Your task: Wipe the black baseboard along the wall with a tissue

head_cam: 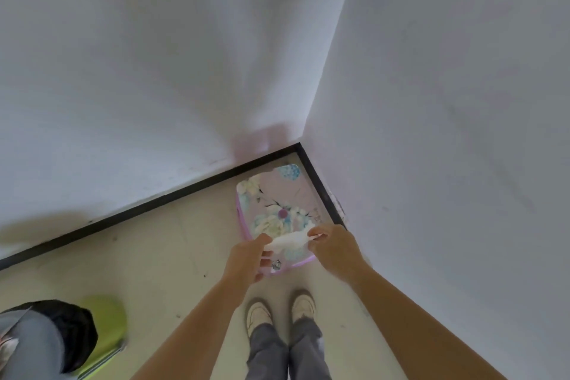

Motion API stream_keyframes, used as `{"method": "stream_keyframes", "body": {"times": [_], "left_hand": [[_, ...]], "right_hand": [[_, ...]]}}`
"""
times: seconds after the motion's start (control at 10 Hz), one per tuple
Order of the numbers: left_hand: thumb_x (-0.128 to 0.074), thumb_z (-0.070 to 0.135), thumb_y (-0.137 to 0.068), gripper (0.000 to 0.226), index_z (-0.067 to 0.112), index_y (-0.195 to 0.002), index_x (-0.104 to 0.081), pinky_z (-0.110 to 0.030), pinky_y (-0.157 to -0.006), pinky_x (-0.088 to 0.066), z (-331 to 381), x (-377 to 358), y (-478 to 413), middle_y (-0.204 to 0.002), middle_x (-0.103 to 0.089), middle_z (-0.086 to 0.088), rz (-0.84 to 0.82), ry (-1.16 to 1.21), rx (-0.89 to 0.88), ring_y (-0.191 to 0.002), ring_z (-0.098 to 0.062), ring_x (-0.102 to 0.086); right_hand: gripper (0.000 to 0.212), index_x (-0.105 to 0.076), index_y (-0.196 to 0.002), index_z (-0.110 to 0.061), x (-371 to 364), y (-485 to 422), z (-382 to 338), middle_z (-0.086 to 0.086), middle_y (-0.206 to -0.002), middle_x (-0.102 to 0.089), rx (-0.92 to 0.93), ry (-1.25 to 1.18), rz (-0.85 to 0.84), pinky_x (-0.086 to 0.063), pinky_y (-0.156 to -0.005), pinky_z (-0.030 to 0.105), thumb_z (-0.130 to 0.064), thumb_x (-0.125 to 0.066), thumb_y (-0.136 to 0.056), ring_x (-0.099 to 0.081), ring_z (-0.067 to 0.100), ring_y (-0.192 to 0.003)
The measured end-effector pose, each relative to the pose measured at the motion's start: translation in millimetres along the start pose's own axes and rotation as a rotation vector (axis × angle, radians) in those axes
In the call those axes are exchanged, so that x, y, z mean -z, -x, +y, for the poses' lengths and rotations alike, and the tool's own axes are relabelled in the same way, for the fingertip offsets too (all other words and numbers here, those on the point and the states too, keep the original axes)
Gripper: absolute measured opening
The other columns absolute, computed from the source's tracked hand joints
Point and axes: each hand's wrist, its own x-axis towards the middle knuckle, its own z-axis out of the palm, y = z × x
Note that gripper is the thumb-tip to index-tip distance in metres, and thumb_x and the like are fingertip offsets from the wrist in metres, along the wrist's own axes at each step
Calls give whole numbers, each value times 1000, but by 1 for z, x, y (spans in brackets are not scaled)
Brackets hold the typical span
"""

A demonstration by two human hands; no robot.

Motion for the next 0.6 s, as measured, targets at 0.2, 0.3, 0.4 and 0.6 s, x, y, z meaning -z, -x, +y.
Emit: {"method": "stream_keyframes", "body": {"times": [0.2, 0.3, 0.4, 0.6], "left_hand": [[-61, 19, -84, 13, 9, -87, -69, -27, -70, -41, -10, -14, -102, -86, -65, -4, -9, -76, -88, -81, -17, -57], [-66, 21, -79, 30, 15, -108, -67, -24, -76, -41, -32, -17, -136, -102, -64, 2, -78, -112, -22, -97, -13, -57], [-59, 20, -85, 3, 22, -88, -59, -29, -80, -35, -56, -20, -150, -87, -55, 7, -126, -243, 110, -92, -17, -48], [-57, 26, -81, 11, 16, -82, -62, -28, -68, -39, -69, -19, -141, -78, -56, -2, -36, -283, 147, -73, -18, -49]], "right_hand": [[39, -57, -126, -23, -35, -91, 35, -4, -121, -65, -1, 30, 35, -50, -97, 36, -17, -58, -87, -60, 16, -110], [49, -47, -137, -26, -56, -115, 62, -1, -135, -56, -48, 90, -54, -45, -102, 34, -18, -53, -89, -55, 15, -114], [57, -32, -147, -26, -74, -122, 89, 1, -148, -43, -129, 264, -252, -40, -103, 30, -18, -48, -93, -46, 19, -128], [47, -41, -140, -19, -76, -120, 89, 2, -145, -43, -143, 294, -232, -38, -103, 31, -15, -47, -94, -42, 20, -131]]}}
